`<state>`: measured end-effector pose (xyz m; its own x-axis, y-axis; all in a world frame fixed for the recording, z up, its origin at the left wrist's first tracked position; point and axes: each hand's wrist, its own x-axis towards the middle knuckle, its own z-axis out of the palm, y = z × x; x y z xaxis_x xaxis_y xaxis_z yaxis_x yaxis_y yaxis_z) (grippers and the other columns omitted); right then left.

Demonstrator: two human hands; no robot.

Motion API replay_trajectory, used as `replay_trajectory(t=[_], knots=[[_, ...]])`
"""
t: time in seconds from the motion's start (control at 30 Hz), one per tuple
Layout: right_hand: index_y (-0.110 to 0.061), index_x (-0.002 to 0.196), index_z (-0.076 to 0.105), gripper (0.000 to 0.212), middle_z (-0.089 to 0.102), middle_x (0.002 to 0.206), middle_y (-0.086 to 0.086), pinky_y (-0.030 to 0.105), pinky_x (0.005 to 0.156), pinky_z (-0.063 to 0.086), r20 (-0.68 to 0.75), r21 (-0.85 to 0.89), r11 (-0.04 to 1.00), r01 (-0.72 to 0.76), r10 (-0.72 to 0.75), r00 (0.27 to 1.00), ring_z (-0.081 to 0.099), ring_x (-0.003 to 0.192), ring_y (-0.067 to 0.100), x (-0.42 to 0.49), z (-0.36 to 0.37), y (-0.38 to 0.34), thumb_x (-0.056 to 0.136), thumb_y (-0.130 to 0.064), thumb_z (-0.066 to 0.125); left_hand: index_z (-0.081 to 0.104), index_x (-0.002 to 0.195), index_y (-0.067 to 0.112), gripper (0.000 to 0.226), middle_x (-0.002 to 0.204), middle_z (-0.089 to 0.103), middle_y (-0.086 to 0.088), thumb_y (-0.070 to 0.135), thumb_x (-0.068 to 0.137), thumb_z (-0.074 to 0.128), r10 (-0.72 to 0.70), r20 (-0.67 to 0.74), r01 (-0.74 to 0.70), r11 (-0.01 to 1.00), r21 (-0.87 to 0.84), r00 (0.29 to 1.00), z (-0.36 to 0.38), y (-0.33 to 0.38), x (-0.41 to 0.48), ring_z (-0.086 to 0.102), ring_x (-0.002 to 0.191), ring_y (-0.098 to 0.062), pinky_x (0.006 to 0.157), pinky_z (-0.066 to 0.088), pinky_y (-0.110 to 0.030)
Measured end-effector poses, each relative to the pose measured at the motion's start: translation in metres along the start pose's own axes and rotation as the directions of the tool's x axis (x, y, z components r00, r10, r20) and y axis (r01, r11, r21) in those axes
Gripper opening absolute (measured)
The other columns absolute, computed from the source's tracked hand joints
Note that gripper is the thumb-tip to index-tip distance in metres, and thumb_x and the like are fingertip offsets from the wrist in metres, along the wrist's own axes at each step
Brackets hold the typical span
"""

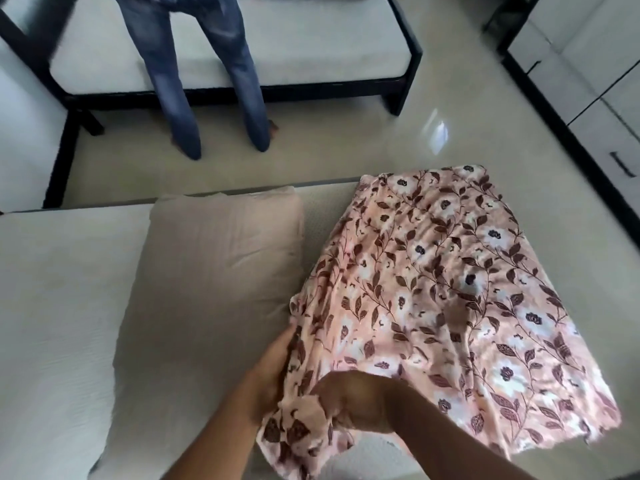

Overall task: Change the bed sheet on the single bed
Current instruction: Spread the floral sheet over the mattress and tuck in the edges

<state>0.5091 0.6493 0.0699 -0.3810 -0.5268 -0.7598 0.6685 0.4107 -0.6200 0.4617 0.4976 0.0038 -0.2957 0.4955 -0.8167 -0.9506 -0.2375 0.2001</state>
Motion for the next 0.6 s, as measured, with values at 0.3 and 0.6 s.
replay_trajectory(t=[0.3, 0.6], knots=[[-0.002, 0.119, 0.066, 0.030, 0.066, 0.090, 0.009, 0.019, 0.054, 0.039, -0.115, -0.325, 0.912, -0.252, 0.226, 0.967, 0.047, 0.060, 0.005, -0.010, -0.021, 0.009, 0.096, -0.017, 0.054, 0.073, 0.089, 0.016, 0.007, 0.086, 0.075, -0.008, 0.012, 0.091, 0.068, 0.663, -0.499, -0.664, 0.717, 0.211, 0.558, 0.038, 0.047, -0.039, 0.069, 0.078, -0.023, 0.061, 0.054, -0.028], [-0.012, 0.124, 0.069, 0.049, 0.073, 0.121, 0.010, 0.044, 0.102, 0.047, -0.552, 0.630, 0.652, 0.422, -0.007, 0.834, 0.066, 0.118, 0.026, 0.002, -0.030, -0.010, 0.109, -0.040, 0.031, 0.052, 0.141, 0.037, 0.050, 0.127, 0.059, 0.011, 0.019, 0.095, 0.060, 0.553, 0.463, -0.524, -0.056, 0.850, 0.692, 0.047, -0.008, -0.051, 0.061, 0.111, -0.006, 0.099, 0.050, -0.029]])
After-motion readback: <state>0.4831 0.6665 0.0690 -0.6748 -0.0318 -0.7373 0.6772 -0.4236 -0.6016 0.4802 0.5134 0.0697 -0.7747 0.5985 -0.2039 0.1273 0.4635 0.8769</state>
